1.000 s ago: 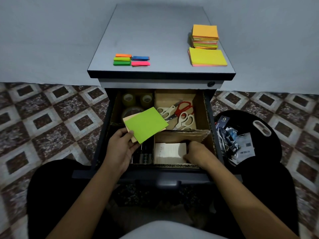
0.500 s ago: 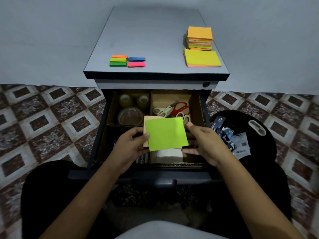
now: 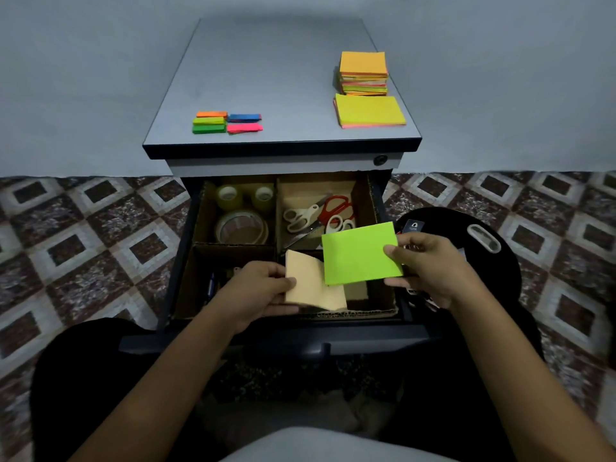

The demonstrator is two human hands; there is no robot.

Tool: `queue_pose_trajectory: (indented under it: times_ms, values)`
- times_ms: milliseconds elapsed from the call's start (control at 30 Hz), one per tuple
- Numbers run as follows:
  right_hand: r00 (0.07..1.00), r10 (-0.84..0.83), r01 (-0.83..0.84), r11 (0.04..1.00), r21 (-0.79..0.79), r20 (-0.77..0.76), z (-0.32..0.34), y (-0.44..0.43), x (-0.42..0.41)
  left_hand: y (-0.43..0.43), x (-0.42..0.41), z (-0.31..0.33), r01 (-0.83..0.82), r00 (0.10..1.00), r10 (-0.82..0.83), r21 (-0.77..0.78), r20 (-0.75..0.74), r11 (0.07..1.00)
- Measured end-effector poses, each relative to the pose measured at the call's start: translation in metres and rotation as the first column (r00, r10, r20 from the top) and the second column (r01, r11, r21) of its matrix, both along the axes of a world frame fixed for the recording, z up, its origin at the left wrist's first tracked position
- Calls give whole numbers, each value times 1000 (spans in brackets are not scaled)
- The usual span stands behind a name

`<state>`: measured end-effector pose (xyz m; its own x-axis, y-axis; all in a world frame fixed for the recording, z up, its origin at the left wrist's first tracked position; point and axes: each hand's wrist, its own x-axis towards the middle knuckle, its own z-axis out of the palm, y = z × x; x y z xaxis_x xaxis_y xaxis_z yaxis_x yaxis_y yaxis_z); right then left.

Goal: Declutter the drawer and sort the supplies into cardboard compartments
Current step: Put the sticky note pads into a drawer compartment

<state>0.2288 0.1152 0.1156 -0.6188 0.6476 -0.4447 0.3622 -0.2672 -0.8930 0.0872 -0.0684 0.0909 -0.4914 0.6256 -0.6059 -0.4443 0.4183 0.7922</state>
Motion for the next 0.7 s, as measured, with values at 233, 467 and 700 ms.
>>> queue_pose_trajectory:
  times_ms: [233, 467, 700]
  values:
    - [988, -89, 79, 994, -80, -127, 1, 2, -5, 33, 11, -6, 70, 998, -70, -93, 3, 993]
    - [977, -115, 105, 992, -65, -179, 0, 3, -7, 62, 25, -28, 96, 995, -99, -170, -9, 981]
    - [979, -113, 97, 990, -99, -172, -6, 0, -6, 62, 17, -45, 53, 989, -88, -269, -121, 962]
